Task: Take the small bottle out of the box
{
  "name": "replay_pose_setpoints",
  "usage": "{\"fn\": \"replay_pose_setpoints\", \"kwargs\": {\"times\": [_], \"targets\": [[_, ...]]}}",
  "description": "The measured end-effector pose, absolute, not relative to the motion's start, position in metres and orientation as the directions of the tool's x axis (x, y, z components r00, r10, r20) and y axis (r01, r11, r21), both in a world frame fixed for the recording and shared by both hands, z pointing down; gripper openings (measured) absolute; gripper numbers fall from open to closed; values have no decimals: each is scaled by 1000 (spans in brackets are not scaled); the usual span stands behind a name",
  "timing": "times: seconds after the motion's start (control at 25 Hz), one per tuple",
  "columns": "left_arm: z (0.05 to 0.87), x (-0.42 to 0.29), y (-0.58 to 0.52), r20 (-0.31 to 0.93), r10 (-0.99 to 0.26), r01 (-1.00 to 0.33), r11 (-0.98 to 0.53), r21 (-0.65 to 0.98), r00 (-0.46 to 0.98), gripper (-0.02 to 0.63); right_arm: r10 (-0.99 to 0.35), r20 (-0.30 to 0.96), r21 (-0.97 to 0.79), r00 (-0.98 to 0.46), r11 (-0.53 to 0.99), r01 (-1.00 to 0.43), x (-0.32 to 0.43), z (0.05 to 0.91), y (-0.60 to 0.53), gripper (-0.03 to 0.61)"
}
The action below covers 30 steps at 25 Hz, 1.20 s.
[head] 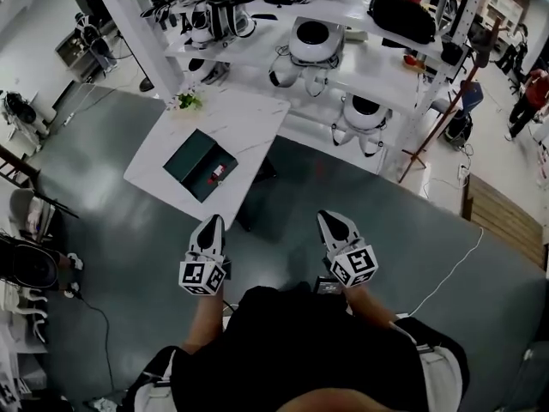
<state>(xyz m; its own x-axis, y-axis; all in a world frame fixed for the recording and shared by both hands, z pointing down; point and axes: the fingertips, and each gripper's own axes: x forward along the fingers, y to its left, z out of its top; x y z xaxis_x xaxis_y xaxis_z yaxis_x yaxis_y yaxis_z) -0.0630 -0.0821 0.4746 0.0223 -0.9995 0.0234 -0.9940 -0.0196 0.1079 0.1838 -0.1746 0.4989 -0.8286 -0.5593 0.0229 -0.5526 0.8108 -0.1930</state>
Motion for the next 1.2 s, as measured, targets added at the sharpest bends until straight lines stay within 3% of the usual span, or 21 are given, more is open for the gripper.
{"fn": "replay_pose_setpoints", "kwargs": {"times": [0.56,1.2], "targets": [[488,-119,-166,5,-998,-992,55,116,-55,15,-503,73,-170,-861,845,-508,139,519,-289,35],[502,-270,-270,27,-981,-977,194,92,-193,15,-338,111,-129,-934,927,-351,-34,519,-445,35]]}}
